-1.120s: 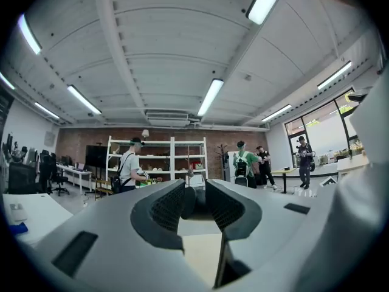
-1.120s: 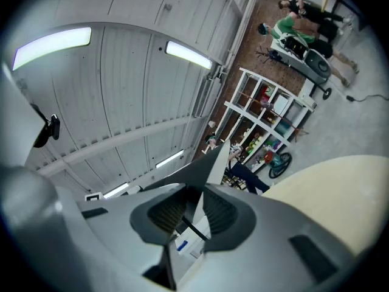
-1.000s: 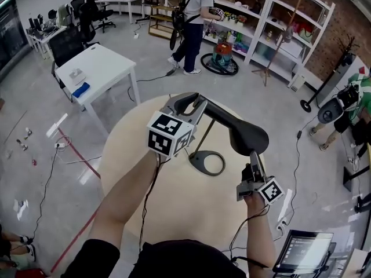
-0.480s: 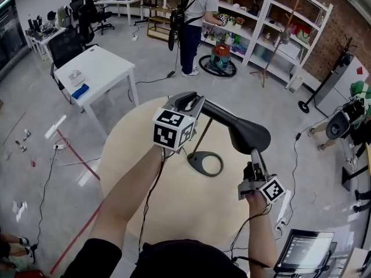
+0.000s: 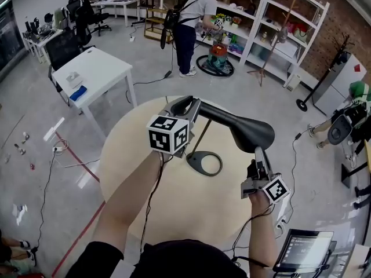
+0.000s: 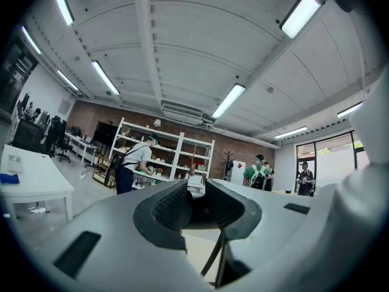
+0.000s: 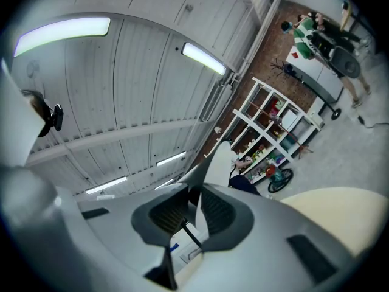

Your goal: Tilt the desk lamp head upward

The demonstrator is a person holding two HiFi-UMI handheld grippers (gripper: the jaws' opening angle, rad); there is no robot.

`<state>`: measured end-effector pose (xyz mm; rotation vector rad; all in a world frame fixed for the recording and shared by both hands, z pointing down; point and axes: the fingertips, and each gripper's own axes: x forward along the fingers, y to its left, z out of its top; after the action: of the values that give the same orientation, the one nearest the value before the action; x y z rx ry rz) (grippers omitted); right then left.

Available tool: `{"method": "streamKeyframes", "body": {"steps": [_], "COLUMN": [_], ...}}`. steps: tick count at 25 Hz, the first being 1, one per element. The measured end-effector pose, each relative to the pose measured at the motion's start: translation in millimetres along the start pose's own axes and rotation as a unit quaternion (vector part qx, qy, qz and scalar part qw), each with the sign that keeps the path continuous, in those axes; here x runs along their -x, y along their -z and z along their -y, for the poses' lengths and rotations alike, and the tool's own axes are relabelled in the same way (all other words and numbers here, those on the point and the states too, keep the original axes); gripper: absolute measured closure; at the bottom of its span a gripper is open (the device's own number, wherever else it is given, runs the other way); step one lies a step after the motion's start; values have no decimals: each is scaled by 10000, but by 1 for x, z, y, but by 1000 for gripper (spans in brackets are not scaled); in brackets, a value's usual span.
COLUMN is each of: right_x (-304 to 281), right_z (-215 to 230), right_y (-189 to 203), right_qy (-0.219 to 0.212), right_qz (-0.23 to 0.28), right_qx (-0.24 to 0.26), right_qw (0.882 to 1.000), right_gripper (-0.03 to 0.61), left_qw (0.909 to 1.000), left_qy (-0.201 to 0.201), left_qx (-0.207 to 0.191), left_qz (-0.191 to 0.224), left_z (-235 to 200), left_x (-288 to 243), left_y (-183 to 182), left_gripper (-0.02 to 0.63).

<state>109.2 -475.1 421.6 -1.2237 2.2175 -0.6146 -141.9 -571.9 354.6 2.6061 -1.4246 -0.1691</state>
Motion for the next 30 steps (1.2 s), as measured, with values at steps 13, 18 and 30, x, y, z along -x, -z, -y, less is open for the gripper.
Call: {"method": "streamKeyframes", "body": {"steps": [13, 18, 30], "right_x": [-9, -13, -14], "right_z": [-26, -36, -46], "right_y": [-36, -44, -46], "right_qy": [105, 120, 67], "right_qz": [53, 16, -117], "right_qx": [434, 630, 734], "right_qw": [9990, 9979, 9972], "right_gripper": [520, 523, 523], "left_qw": [9994, 9987, 9896], "left_qy": [-91, -87, 453], "left_qx": [-256, -403, -1157], "left_qz": [-204, -315, -722], "left_z": [-7, -9, 19], "left_x": [-1, -1, -16], "left_y": [11, 17, 11], "left_gripper": [525, 525, 525]}}
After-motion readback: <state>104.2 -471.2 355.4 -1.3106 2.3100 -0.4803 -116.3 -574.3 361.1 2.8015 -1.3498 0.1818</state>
